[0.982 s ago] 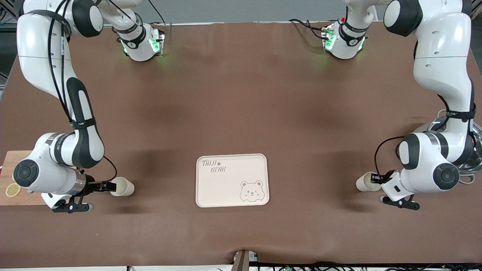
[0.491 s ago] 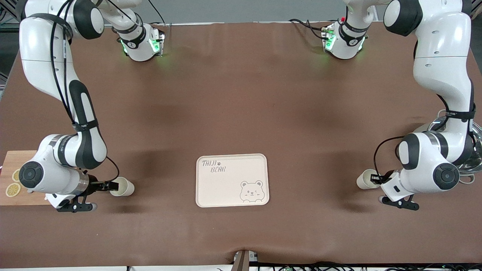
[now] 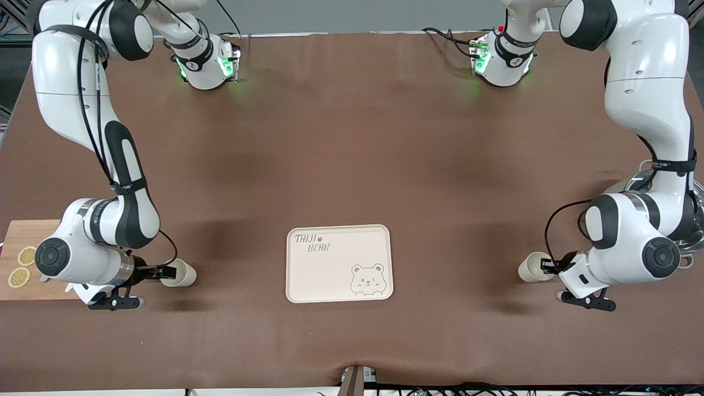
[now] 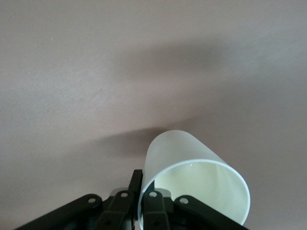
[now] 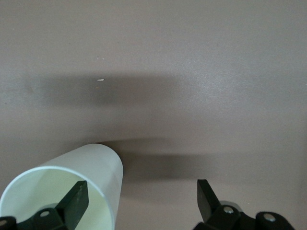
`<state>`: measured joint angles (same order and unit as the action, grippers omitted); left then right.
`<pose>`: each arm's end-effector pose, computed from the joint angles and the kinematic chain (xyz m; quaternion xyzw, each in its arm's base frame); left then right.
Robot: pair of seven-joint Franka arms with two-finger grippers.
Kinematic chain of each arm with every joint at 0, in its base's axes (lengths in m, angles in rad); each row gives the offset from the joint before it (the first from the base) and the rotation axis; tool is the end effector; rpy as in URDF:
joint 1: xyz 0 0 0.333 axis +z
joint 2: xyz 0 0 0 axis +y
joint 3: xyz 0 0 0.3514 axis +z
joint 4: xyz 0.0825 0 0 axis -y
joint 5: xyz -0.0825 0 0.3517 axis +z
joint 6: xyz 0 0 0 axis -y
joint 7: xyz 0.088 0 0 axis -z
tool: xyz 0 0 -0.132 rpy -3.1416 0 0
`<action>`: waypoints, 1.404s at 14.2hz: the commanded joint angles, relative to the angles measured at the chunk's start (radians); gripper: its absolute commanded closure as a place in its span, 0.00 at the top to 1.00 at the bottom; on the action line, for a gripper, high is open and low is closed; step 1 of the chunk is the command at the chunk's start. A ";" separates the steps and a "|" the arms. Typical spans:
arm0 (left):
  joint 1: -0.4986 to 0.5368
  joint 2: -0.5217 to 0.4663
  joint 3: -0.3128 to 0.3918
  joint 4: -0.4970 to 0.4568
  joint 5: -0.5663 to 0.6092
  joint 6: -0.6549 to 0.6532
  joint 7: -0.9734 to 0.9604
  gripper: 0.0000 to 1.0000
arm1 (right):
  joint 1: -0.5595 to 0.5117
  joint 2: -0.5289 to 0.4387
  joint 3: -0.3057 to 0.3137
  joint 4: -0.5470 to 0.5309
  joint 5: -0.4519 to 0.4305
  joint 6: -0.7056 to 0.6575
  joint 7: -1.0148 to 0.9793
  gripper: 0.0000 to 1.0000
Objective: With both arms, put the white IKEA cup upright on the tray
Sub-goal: 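Close the left and right grippers around the rims of the lying cups, then carry the cup with the left gripper onto the bear tray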
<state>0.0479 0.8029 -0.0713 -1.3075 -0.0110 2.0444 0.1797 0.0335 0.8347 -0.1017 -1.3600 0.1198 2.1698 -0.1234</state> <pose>0.7334 -0.0052 0.2714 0.9951 -0.0886 -0.0296 0.0332 0.7342 -0.0258 0.2371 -0.9998 -0.0095 0.0089 0.0122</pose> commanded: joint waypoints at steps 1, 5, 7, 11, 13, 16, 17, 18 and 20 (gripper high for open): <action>-0.065 -0.040 0.002 0.019 -0.018 -0.084 -0.119 0.00 | -0.001 0.004 0.003 0.002 0.023 0.010 -0.013 0.90; -0.160 -0.082 0.004 0.028 -0.018 -0.144 -0.300 0.00 | -0.001 0.004 0.003 0.002 0.026 0.008 -0.006 0.46; -0.203 -0.087 0.002 0.030 -0.018 -0.148 -0.394 0.00 | 0.002 0.004 0.003 0.002 0.040 0.008 -0.006 0.30; -0.307 -0.087 -0.001 0.039 -0.018 -0.142 -0.598 0.00 | 0.002 0.004 0.003 0.002 0.040 0.007 -0.006 0.02; -0.356 -0.079 -0.002 0.048 -0.035 -0.135 -0.696 0.00 | 0.003 0.004 0.003 0.002 0.040 0.007 -0.006 0.00; -0.427 -0.070 0.004 0.048 -0.055 -0.067 -0.817 0.00 | 0.003 0.004 0.003 0.002 0.040 0.005 -0.012 0.00; -0.444 -0.064 0.007 0.048 -0.056 -0.037 -0.847 0.00 | 0.003 0.004 0.003 0.002 0.040 0.007 -0.013 0.00; -0.457 -0.053 0.005 0.048 -0.066 -0.012 -0.877 0.00 | 0.003 0.003 0.003 0.002 0.040 0.005 -0.013 0.00; -0.480 -0.030 0.008 0.048 -0.110 0.045 -0.913 0.00 | 0.005 0.000 0.003 0.009 0.040 -0.001 -0.007 0.00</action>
<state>-0.4129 0.7469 -0.0800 -1.2709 -0.0709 2.0400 -0.7050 0.0351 0.8362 -0.0972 -1.3570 0.1428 2.1721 -0.1235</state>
